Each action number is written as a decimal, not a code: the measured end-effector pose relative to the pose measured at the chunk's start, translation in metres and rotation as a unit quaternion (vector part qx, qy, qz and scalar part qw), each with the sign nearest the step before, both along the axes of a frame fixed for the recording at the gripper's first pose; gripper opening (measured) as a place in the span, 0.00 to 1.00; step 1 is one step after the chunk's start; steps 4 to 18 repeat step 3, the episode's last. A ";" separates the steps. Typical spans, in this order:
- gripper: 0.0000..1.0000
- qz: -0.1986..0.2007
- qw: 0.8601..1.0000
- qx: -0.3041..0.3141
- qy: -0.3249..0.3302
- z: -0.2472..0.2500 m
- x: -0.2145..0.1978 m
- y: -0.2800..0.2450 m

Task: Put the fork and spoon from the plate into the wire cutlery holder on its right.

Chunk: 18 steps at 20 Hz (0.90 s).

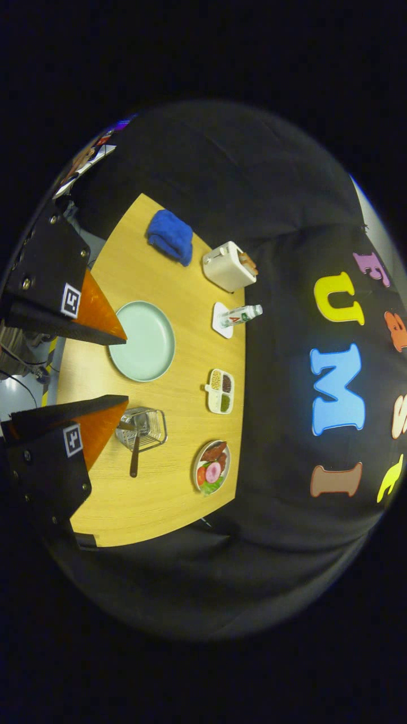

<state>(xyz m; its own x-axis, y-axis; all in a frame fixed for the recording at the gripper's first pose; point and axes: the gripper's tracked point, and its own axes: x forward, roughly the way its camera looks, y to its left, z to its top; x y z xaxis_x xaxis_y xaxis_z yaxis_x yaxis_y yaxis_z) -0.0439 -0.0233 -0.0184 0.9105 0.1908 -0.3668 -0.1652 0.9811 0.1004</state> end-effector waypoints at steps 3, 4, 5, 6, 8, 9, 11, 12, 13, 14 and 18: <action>0.60 -0.029 0.995 0.011 -0.096 0.031 -0.002 0.013; 0.60 -0.029 0.995 0.011 -0.096 0.031 -0.002 0.013; 0.60 -0.029 0.995 0.011 -0.096 0.031 -0.002 0.013; 0.60 -0.029 0.995 0.011 -0.096 0.031 -0.002 0.013; 0.60 -0.029 0.995 0.011 -0.096 0.031 -0.002 0.013; 0.60 -0.029 0.995 0.011 -0.096 0.031 -0.002 0.013; 0.60 -0.029 0.995 0.011 -0.096 0.031 -0.002 0.013; 0.60 -0.029 0.995 0.011 -0.096 0.031 -0.002 0.013; 0.60 -0.029 0.995 0.011 -0.096 0.031 -0.002 0.013; 0.60 -0.029 0.995 0.011 -0.096 0.031 -0.002 0.013; 0.60 -0.029 0.995 0.011 -0.096 0.031 -0.002 0.013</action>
